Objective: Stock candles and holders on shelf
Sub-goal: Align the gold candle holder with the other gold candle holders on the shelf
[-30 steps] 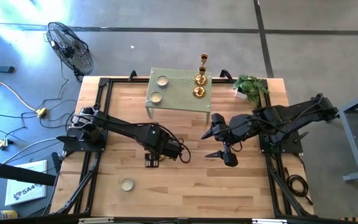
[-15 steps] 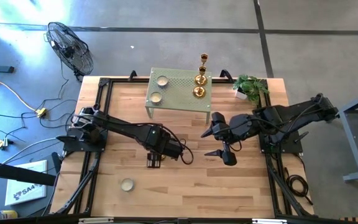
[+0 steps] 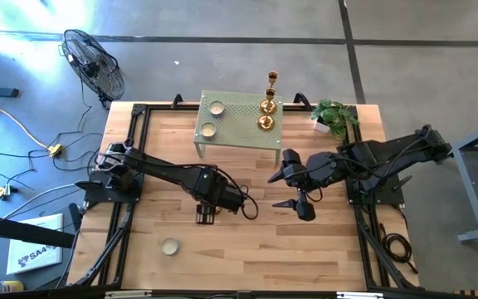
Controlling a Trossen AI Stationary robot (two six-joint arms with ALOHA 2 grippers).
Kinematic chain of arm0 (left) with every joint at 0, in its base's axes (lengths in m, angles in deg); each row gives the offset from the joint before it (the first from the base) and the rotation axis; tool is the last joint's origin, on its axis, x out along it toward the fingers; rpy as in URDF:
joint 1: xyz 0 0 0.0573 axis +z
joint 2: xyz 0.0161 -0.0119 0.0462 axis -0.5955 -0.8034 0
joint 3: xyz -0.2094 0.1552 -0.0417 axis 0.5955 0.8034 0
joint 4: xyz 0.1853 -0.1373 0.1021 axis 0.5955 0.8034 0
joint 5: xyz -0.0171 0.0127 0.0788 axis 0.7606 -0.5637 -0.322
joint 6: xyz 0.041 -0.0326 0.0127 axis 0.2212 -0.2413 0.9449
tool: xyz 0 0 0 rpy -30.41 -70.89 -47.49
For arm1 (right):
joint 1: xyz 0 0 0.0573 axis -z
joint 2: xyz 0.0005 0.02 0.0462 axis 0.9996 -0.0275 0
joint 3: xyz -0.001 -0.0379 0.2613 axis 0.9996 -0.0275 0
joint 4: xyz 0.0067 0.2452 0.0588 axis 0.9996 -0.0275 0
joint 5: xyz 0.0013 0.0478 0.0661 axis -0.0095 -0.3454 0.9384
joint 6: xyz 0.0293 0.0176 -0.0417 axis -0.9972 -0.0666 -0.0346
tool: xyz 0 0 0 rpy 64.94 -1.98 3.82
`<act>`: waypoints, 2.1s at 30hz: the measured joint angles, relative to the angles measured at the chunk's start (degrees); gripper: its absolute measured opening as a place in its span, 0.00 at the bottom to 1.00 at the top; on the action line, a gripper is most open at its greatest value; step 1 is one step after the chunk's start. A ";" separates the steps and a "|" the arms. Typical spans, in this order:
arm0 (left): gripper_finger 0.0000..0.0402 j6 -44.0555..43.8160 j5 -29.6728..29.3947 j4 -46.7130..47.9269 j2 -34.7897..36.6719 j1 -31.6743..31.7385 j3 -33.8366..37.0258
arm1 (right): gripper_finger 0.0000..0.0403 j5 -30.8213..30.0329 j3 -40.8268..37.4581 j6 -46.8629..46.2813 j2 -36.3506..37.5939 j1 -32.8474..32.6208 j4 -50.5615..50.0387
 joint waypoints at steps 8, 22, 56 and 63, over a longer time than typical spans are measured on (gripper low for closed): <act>0.52 0.02 0.85 -0.02 0.00 0.00 0.00 | 0.81 -0.15 0.00 0.01 0.00 0.00 0.00; 0.29 -0.48 0.99 -0.13 0.11 2.31 -0.02 | 0.81 -0.13 0.00 0.02 0.00 0.00 0.00; 0.29 6.40 -9.94 -9.63 2.80 2.22 -30.77 | 0.81 -4.94 -0.01 6.25 -0.68 7.87 3.72; 0.29 10.42 -10.10 -16.09 2.80 2.21 -30.77 | 0.78 1.29 -0.02 6.68 -3.28 9.81 6.73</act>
